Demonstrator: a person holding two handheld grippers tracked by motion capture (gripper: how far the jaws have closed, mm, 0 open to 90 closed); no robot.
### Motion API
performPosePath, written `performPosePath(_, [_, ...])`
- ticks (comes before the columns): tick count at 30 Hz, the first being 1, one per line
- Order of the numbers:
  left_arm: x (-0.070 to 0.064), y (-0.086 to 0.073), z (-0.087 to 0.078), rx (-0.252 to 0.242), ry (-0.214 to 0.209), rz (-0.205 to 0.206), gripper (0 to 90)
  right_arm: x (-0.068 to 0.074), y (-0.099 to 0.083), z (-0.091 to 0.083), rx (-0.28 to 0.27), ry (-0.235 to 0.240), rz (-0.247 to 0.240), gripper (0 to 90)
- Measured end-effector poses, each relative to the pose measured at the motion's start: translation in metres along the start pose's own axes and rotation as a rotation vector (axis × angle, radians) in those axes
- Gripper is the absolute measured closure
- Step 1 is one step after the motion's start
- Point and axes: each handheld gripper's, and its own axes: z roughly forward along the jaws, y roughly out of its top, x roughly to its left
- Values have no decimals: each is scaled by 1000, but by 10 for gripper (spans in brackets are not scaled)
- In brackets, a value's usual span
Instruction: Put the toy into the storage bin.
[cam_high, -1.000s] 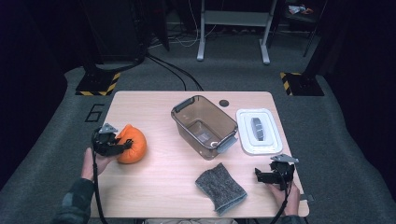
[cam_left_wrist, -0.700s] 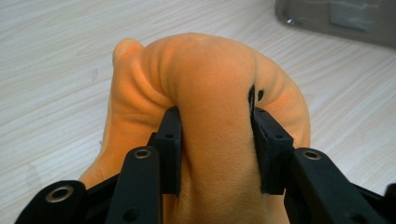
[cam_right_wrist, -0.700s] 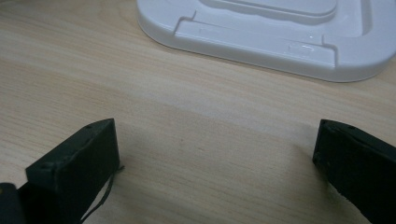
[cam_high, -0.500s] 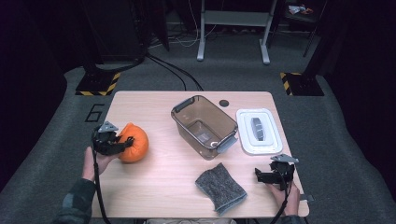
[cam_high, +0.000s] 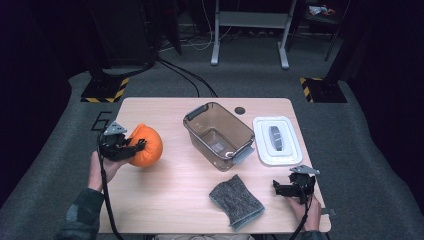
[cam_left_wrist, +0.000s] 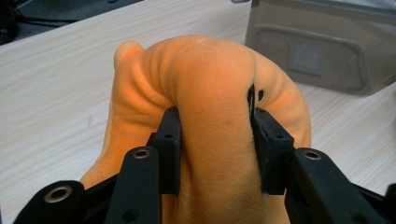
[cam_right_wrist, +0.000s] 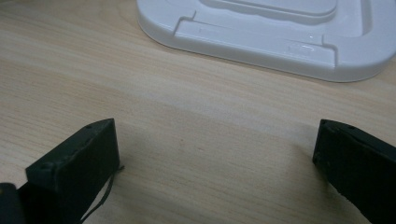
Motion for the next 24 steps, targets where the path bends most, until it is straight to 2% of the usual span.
performPosePath(13, [-13,33,-5,-4,2,25,594,0,0,0,0,0,0,0])
performPosePath(24, [-20,64,-6,15,-1,67,585,0,0,0,0,0,0,0])
